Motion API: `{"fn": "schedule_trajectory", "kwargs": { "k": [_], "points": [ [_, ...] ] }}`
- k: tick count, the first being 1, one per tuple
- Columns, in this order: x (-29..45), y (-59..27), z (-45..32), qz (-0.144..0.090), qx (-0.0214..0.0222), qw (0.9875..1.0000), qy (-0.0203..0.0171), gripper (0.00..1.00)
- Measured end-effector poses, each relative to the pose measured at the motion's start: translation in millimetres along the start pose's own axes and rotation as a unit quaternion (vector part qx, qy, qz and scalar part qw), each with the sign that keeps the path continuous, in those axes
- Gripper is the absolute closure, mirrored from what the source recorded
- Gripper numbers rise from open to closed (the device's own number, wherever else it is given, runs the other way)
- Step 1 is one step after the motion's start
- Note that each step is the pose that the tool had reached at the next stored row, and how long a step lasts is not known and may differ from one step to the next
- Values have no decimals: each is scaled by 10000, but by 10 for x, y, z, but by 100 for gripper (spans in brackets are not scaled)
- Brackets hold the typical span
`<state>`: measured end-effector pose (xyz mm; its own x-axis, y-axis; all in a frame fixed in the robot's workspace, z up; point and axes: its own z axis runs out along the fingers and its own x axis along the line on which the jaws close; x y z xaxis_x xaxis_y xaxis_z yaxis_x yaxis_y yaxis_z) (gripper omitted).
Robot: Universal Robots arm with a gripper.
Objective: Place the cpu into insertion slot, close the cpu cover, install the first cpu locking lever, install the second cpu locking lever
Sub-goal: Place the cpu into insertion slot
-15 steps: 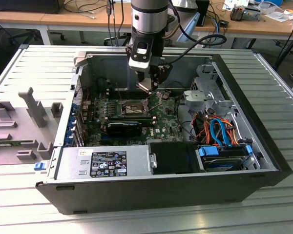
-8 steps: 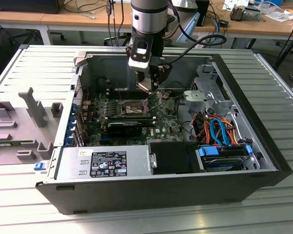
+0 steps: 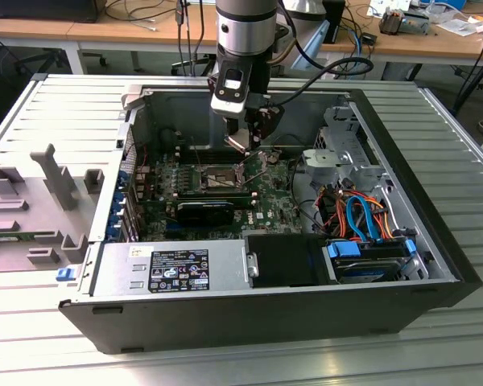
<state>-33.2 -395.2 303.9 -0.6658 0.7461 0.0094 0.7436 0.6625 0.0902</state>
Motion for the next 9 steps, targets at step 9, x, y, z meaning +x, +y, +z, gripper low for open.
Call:
{"fn": "schedule_trajectory", "kwargs": {
  "k": [9],
  "points": [
    [0, 0, 0, 53, -1, 10000, -5, 46]
  ]
}}
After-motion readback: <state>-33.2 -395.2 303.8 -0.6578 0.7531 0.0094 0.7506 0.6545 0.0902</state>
